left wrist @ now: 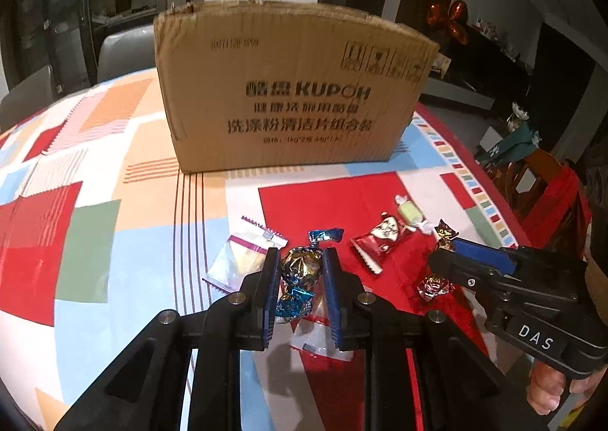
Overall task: Organize snacks
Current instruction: 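Grasp a blue foil candy with the left tool while the right tool grasps a gold candy, then carry both candies over the box and open both tools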
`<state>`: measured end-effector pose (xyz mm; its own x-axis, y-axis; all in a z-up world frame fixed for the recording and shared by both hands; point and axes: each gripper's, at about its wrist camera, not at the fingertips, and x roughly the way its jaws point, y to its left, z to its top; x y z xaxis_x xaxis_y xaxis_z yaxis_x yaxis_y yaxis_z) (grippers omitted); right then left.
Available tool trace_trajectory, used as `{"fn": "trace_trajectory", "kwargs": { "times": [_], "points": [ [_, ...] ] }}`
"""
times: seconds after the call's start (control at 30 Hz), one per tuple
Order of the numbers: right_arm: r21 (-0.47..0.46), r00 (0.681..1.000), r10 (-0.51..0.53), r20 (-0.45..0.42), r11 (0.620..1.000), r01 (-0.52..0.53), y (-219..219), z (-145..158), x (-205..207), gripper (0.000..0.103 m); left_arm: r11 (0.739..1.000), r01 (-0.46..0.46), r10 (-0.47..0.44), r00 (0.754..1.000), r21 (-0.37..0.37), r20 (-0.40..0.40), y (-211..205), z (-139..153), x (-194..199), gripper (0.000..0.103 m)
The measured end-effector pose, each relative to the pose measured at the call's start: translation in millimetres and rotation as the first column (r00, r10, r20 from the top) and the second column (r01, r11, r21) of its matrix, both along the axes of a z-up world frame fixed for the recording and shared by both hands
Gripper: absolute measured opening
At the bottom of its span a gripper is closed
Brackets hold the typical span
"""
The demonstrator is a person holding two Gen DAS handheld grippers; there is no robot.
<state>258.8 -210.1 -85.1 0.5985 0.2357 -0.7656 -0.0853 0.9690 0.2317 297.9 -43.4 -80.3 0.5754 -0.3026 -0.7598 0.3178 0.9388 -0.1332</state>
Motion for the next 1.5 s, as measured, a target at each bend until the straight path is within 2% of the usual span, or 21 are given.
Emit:
{"fn": "trace_trajectory", "kwargs": {
  "times": [0.43,0.87,1.2,1.4,1.5],
  "points": [
    [0.023,0.991,0.003,0.135,1.000,-0.006,-3.1,53.0,-20.7,0.025,0.999,-0.004,0.009,0.995,-0.048,0.098,-1.5,51.0,-25.9,0.023],
    [0.034,0.957,0.017,0.289,0.999,-0.028,-4.8,113.2,-15.4,0.025,0.998,-0.018,0.032,0.973,-0.064,0.227,3.6,117.0,-28.2,0.023],
    [0.003,0.923,0.031,0.385,0.999,-0.035,-3.0,156.3,9.3,0.025,0.998,-0.037,0.053,0.944,-0.056,0.325,9.3,162.7,-7.2,0.023],
    [-0.007,0.922,0.051,0.385,0.999,-0.052,0.2,170.5,43.6,0.025,0.997,-0.035,0.054,0.939,-0.061,0.338,12.4,176.0,21.5,0.023],
    [-0.018,0.928,0.059,0.369,0.998,-0.056,0.5,172.4,63.2,0.025,0.997,-0.038,0.057,0.946,-0.066,0.318,13.9,177.0,45.1,0.023]
  ]
}}
